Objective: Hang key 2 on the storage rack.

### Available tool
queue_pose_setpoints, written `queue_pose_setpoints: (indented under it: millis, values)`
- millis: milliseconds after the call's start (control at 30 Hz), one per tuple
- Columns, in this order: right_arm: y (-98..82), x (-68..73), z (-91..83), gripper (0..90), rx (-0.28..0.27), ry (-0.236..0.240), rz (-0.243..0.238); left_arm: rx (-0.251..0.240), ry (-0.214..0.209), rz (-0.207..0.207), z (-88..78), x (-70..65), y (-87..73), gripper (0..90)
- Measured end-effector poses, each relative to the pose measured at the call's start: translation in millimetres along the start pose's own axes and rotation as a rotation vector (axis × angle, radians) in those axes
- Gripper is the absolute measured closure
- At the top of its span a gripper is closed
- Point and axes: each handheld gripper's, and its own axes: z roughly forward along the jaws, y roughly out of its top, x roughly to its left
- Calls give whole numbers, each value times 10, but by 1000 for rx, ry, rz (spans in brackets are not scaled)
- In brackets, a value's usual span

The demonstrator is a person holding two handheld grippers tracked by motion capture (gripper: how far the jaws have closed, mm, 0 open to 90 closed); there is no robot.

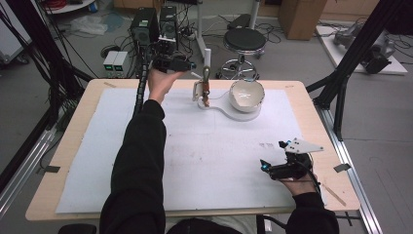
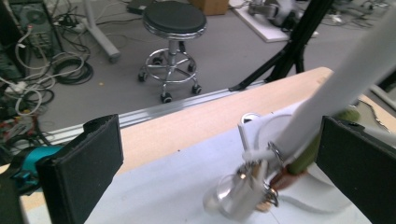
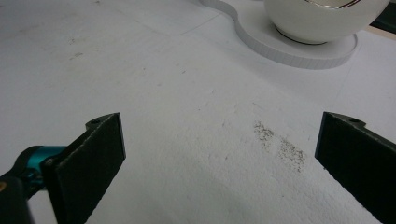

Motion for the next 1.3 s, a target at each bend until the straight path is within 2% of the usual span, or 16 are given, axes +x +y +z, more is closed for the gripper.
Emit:
queue_pose_setpoints:
  millis: [33, 67, 100, 200, 300, 533, 767, 933, 1067, 1100, 1300]
  values:
    - [0, 3, 3, 6, 0, 1, 2, 10, -5, 20, -39, 17, -37, 16]
    - [0, 3, 3, 6, 0, 1, 2, 10, -5, 20, -39, 17, -37, 16]
    - [-1, 4, 5, 6, 3, 3, 3, 13, -2, 47, -85, 18, -76, 16]
    - [-3, 7, 6, 6, 6, 2, 2, 18, -2, 63, -131, 15, -123, 16]
    - [0, 7, 3, 6, 3, 1, 4, 38, -7, 83, -203, 12, -247, 16]
    - [8, 16, 7, 6, 4, 3, -5, 44, -17, 85, -325, 42, -397, 16]
    - [6, 14, 20, 6, 11, 9, 6, 41, -34, 112, -514, 25, -557, 16]
    - [5, 14, 24, 6, 21, 13, 16, 44, -44, 121, -590, 8, -638, 16]
    - [3, 9, 25, 6, 24, 15, 17, 52, -69, 129, -678, -4, -717, 16]
    - [3, 9, 25, 6, 25, 16, 18, 55, -107, 114, -718, -3, -757, 16]
    - [2, 12, 29, 6, 29, 15, 17, 61, -116, 140, -841, -30, -875, 16]
